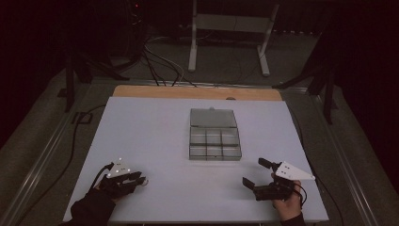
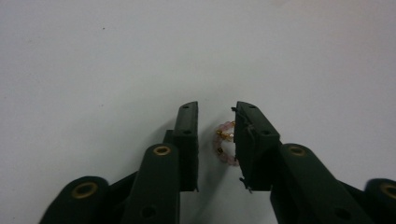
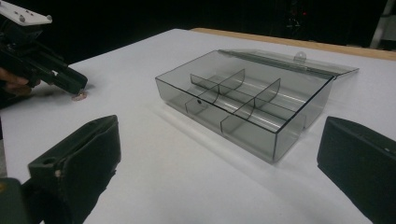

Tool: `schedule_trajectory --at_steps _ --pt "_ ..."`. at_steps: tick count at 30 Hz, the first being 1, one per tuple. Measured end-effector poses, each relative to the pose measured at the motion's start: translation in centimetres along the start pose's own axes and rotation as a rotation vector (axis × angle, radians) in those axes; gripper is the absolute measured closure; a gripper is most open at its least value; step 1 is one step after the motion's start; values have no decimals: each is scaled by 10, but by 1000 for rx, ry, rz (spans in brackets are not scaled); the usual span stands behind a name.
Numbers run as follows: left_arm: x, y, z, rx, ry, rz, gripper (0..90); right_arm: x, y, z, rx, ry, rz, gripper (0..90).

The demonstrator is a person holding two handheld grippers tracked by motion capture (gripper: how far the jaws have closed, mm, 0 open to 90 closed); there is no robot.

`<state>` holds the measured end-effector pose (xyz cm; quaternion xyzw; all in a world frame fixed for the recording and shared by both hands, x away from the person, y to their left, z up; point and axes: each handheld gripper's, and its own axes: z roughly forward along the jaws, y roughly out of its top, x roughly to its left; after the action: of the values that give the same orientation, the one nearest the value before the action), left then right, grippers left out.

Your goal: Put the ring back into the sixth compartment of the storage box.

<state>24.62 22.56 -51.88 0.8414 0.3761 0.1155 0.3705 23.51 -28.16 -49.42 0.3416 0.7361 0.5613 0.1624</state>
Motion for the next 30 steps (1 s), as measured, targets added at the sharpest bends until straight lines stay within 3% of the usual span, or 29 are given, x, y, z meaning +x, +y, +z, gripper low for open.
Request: schedule_trajectory --at_steps 4,13,30 --pt "0 0 4 14 -7 1 760 0 0 0 0 -1 0 0" --pt "-1 2 4 38 22 6 865 0 0 0 4 -3 0 0" --pt "-5 6 4 51 36 46 899 0 0 0 3 -4 -1 0"
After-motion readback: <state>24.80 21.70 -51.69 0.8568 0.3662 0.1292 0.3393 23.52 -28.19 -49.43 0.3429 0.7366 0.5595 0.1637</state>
